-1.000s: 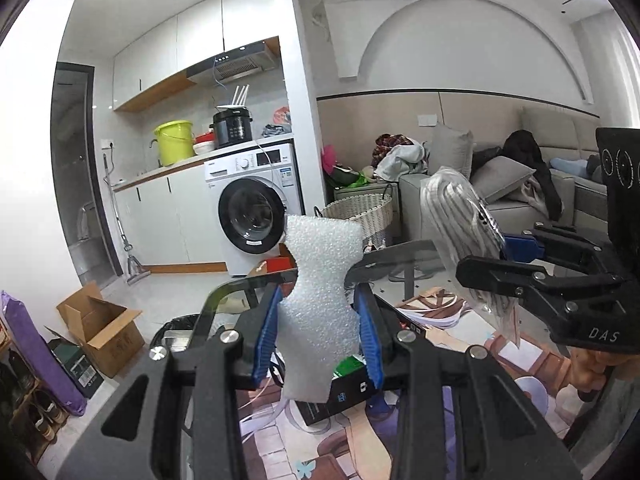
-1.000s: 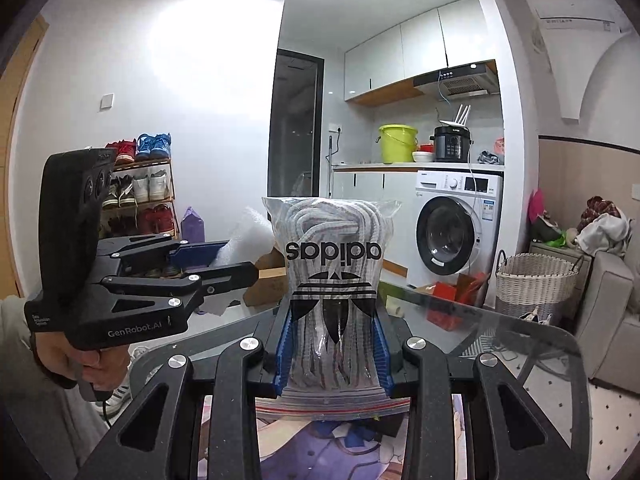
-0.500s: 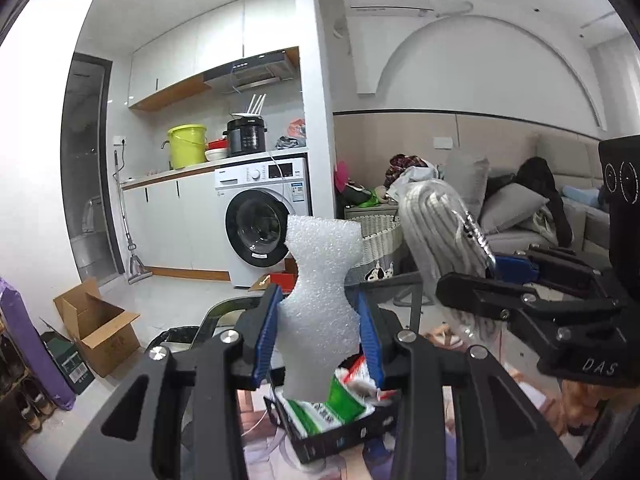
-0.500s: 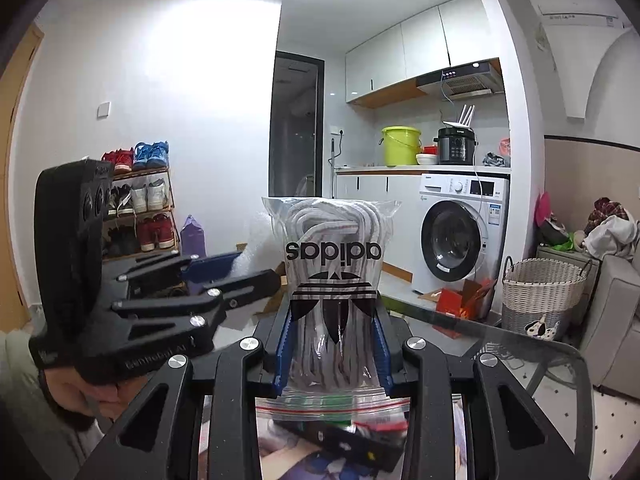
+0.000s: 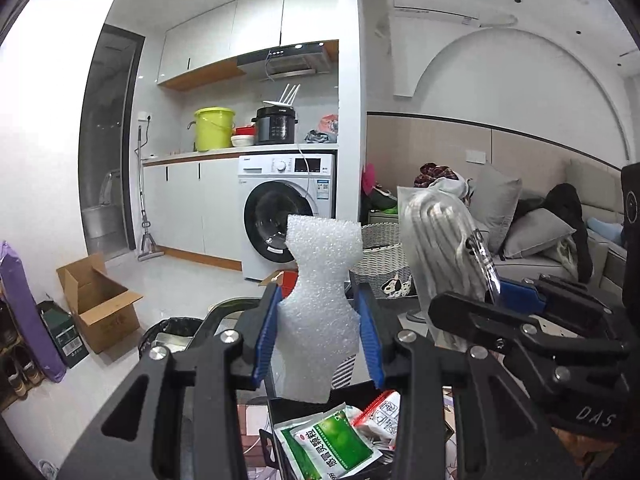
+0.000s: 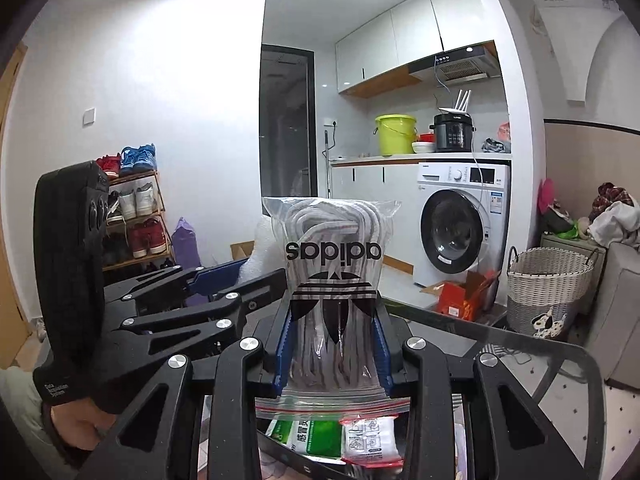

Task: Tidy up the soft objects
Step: 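Lift and carry the lace bag and foam over the box with both tools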

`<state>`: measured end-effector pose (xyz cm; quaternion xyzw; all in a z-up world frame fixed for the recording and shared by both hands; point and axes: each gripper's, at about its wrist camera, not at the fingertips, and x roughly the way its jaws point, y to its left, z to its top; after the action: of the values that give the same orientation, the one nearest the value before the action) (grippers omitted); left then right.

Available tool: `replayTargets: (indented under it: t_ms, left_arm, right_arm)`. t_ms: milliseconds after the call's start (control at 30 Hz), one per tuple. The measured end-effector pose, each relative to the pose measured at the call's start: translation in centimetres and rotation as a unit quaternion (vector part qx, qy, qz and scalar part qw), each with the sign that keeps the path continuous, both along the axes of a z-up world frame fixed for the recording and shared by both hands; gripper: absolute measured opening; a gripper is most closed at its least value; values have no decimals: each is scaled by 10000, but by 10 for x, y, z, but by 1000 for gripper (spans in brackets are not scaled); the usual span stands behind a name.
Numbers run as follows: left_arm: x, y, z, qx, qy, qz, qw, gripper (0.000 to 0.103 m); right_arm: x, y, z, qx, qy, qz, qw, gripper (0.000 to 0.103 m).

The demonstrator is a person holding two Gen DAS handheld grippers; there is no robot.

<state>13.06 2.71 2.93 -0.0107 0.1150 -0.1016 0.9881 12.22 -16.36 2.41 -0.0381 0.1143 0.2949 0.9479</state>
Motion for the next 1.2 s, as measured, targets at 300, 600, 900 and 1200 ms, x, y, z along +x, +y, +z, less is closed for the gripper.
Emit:
replayTargets:
  t_ms: [300,600,900,1200]
  left_arm:
    - [7,1,-3,100,195,37,9998,37]
    - [27,-5,-19,298,822,90,9961,37]
    - [51,-14,-42,358,1561,23,9871,37]
    - [69,-22,-71,442,2238,4,9736,37]
  right_arm:
    - [11,2,-5,-145,165,-193,9996,34]
    - [41,4,-29,-446,786,-426,9950,34]
    - [78,6,-70,-812,1729,-480,9804,34]
    - [96,9,-98,-1033,2094,-473,9712,34]
